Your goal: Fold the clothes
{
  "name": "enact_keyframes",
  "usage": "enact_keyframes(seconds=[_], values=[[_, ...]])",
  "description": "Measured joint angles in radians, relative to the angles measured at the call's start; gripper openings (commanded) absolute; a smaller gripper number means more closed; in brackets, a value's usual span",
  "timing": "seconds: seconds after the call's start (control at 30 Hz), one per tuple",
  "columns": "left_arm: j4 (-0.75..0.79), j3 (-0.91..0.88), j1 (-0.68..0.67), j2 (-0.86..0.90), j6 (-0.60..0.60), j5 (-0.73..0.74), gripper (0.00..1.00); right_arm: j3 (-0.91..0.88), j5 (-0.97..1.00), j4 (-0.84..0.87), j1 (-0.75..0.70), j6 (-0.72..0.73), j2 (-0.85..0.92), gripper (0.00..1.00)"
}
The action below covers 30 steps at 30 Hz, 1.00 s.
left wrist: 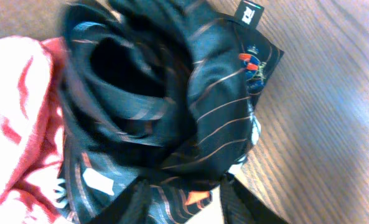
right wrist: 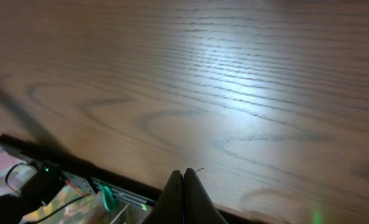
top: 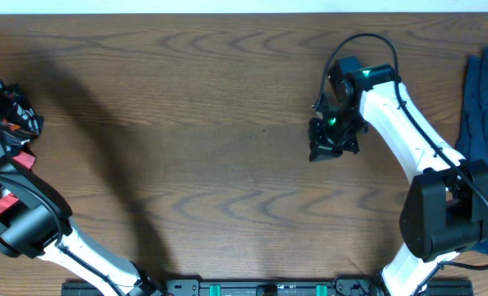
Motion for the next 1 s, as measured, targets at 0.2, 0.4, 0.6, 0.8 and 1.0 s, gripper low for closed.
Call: enact_keyframes(seconds=[0.2, 0.4, 0.6, 0.8, 1.0], values=[[0.0, 0.0, 0.038, 0.0, 0.007, -0.01, 0.67, 0.0, -0.026, 0.011, 0.028, 0.0, 0.0, 0.01], [0.0, 0.0, 0.055, 0.0, 0.02, -0.016, 0.82, 0.0, -0.033, 0.022, 0.031, 0.0, 0.0, 0.01], [0.006, 0.005, -0.006, 0.003, 0.025, -0.016, 0.82, 0.0, -0.033, 0.069, 0.03, 0.011, 0.0, 0.01], [0.054, 0.025, -0.109, 0.004, 0.027, -0.015, 0.83, 0.0, 0.019, 0.071, 0.029, 0.023, 0.0, 0.01], [0.048, 0.04, -0.13, 0.034, 0.028, -0.037, 0.83, 0.0, 0.061, 0.085, 0.029, 0.029, 0.015, 0.01]])
